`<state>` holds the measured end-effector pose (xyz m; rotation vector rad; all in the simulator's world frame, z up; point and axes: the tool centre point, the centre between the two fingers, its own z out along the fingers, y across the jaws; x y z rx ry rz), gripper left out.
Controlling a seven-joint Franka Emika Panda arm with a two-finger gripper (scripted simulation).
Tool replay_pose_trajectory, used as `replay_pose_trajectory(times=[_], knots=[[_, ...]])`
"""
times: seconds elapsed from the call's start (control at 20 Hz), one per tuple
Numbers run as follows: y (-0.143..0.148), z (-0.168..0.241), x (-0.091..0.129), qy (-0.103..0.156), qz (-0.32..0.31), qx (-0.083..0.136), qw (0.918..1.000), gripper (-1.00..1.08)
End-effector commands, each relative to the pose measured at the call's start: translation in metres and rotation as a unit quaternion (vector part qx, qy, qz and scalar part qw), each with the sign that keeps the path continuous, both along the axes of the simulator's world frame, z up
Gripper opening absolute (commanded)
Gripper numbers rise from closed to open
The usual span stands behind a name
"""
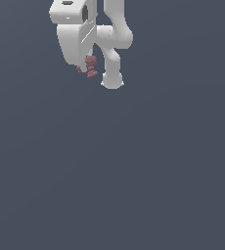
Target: Pick up the object and move it to a goal position.
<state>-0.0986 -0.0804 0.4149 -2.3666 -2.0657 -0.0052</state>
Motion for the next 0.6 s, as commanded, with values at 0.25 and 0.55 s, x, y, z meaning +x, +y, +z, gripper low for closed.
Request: replay_pose_trajectory(times=[0.25, 0.55], knots=[[-0.022, 0.059, -0.019, 0.001, -0.001, 0.0, 1.0, -1.0], [-0.032, 0.085, -0.026, 0.001, -0.001, -0.001, 1.0, -1.0]])
